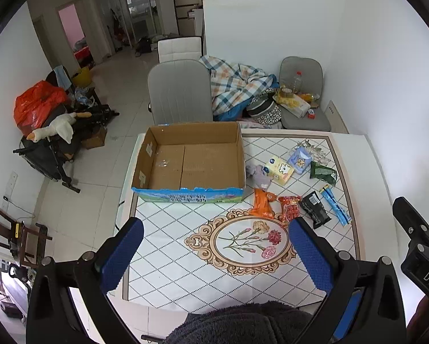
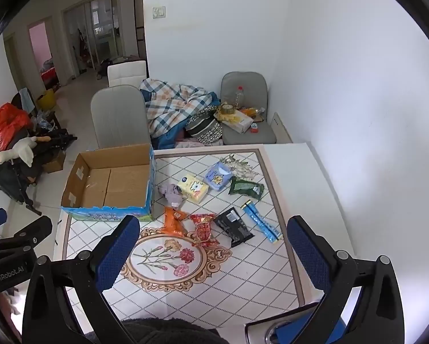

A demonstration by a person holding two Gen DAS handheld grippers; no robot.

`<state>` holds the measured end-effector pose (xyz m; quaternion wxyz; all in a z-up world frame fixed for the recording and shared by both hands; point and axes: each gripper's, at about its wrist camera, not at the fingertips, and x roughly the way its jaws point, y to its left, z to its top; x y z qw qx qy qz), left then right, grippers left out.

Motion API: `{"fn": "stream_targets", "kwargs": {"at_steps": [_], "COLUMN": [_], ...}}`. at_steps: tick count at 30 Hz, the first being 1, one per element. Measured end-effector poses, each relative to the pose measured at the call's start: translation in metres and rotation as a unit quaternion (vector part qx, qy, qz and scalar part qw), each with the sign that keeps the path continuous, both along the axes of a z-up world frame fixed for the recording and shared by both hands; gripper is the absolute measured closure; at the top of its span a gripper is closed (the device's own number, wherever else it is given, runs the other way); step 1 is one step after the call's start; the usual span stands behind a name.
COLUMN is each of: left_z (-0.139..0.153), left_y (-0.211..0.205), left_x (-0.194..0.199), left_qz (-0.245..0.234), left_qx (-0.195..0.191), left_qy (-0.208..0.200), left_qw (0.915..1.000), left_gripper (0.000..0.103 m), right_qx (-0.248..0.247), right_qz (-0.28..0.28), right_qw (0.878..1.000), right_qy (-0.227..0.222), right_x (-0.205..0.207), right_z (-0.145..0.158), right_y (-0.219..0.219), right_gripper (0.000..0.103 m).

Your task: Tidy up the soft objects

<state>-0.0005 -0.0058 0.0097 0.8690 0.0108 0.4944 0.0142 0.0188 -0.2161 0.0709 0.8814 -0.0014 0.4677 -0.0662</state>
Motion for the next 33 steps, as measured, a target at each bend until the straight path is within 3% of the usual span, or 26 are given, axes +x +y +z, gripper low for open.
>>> {"fn": "stream_targets", "kwargs": {"at_steps": [33], "left_z": [0.0084], "left_y": [-0.0099], "left_x": [-0.0072], "left_qz": [0.001], "left_qx": [-0.005], "left_qy": [-0.016], "left_qw": [0.9999], "left_gripper": [0.000], "right_qx": [-0.004], "right_qz": [0.001], "right_qw": [1.000], "right_qy": [-0.018], "right_x": [-0.0016], "right_z": [0.0100], "right_y": [-0.0020], "right_gripper": [0.000]}}
